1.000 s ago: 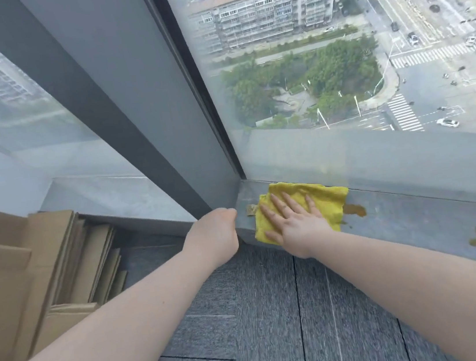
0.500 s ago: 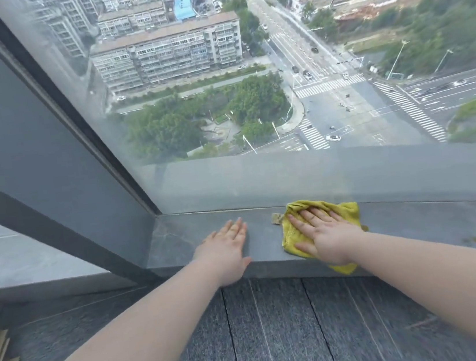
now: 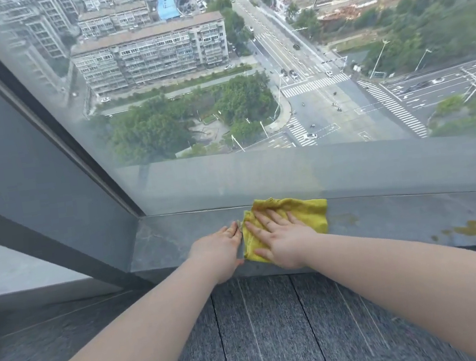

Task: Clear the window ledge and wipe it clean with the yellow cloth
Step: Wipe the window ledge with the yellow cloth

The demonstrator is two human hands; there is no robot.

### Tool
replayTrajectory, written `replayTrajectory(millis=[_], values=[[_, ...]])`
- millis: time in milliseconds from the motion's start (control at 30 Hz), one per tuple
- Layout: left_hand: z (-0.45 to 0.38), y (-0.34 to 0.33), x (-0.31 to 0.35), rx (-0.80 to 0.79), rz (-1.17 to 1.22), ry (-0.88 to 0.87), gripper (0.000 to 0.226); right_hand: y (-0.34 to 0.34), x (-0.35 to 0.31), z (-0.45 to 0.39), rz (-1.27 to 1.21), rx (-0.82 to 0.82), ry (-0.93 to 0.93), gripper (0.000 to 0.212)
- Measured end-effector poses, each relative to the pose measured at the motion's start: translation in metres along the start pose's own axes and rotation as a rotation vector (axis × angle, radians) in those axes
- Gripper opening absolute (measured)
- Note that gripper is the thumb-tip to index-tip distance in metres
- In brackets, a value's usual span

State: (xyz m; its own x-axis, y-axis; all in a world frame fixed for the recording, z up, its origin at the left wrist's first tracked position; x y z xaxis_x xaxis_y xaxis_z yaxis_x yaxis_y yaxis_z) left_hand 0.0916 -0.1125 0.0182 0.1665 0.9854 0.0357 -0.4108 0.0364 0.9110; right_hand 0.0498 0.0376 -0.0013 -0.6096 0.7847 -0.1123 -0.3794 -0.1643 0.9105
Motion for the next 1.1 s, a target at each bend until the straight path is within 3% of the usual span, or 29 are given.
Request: replayTrajectory(millis=[200,433,833,1000,1100], values=[[0.015,0.006,-0.002,0.007,-0.029,-0.012,0.071,0.006,0.016,0.023,-0.007,0.000,-0.036,0.067],[0.028,0.019,-0.007,0.007,-0.059,-0.029,0.070,0.019,0.075,0.065,-0.012,-0.090,-0.245,0.070],[0.017,0.054,0.002,-0.080,-0.219,-0.005,0.071,0.082,0.037,0.076,-0.073,-0.065,-0.283,0.060],[0.010,0.078,0.009,-0.086,-0.278,-0.010,0.038,0.122,0.049,0.124,0.008,-0.107,-0.373,0.056],[0.014,0.084,0.011,-0.082,-0.297,-0.016,0.043,0.135,0.050,0.156,0.061,-0.160,-0.426,0.055]])
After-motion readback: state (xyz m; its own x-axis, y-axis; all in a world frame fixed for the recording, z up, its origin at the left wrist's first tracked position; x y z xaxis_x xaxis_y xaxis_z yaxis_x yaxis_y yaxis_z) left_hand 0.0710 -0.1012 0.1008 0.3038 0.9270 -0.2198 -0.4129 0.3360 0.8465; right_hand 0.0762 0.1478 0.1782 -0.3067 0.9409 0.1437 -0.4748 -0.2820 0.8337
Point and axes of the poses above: each hand's wrist, its own z-axis away from the middle knuckle, its own y-axis out of the back of the hand, x = y × z, the point moved 2 cm from there along -z, towards the middle knuckle, and after that the axes turned 8 degrees about x, right-handed, at the moved point
